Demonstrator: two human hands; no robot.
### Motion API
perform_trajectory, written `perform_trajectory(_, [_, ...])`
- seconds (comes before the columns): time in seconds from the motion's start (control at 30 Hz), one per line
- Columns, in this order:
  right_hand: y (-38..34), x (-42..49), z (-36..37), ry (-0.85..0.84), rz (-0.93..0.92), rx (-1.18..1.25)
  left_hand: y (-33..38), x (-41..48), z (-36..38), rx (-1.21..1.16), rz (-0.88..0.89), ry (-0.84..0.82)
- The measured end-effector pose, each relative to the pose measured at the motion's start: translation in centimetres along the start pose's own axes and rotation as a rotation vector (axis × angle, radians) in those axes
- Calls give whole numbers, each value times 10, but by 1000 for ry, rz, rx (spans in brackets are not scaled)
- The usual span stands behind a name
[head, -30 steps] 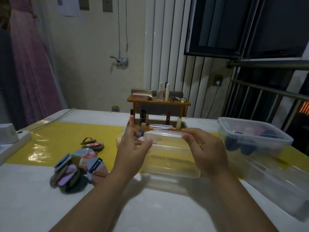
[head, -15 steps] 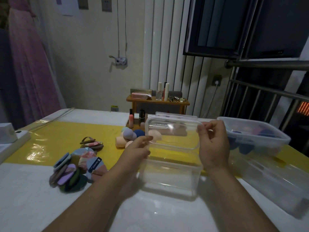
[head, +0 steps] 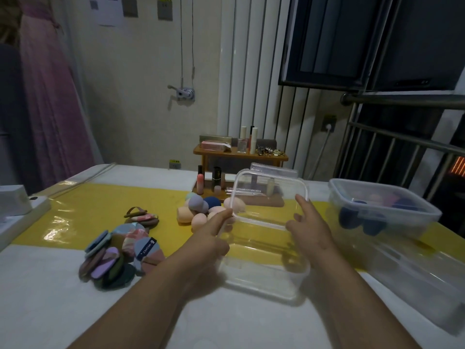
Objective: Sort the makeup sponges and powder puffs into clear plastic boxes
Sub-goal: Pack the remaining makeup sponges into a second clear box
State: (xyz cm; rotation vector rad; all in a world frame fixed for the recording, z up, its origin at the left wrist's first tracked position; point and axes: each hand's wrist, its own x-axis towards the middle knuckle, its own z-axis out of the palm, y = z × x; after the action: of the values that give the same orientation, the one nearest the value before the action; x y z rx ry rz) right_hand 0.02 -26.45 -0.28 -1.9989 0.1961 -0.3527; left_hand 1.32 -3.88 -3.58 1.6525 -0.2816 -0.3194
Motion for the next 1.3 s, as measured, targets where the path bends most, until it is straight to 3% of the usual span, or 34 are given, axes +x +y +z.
perform_trajectory(0.1, [1,2,0,-31,131,-65,1,0,2,46,-20,27])
perform_trajectory(0.2, [-1,0,-2,-108,165,-136,-1,-1,3,-104,-52,45])
perform_trajectory(0.3, [-5,0,-4,-128,93,-314,-2,2,3,-225,-35,98])
perform_trajectory(0.4, [-14,-2,-3,-110,72,-607,1,2,8,-195,11,165])
perform_trajectory(0.5, [-23,-9,-1,-7,-195,-878,2,2,14,-94,78,240])
perform_trajectory(0.57, [-29,-13,4,-10,-348,-886,2,2,16,16,118,249])
perform_trajectory(0.67, [-35,-14,19,-79,-431,-853,4,5,14,26,89,215])
perform_trajectory(0.87, [-28,-17,36,-250,-338,-858,1,6,12,-45,122,202])
perform_trajectory(0.93, [-26,-17,36,-267,-345,-884,1,9,11,-41,175,331])
perform_trajectory(0.97, [-26,-18,36,-267,-352,-893,0,12,8,8,199,446])
perform_trajectory(1.07, [-25,-19,37,-241,-375,-892,-6,23,-11,593,147,700])
perform_trajectory(1.17, [-26,-20,38,-217,-389,-862,-14,30,-22,863,25,654])
perform_trajectory(1.3, [-34,-22,36,-160,-499,-721,-14,30,-21,905,10,625])
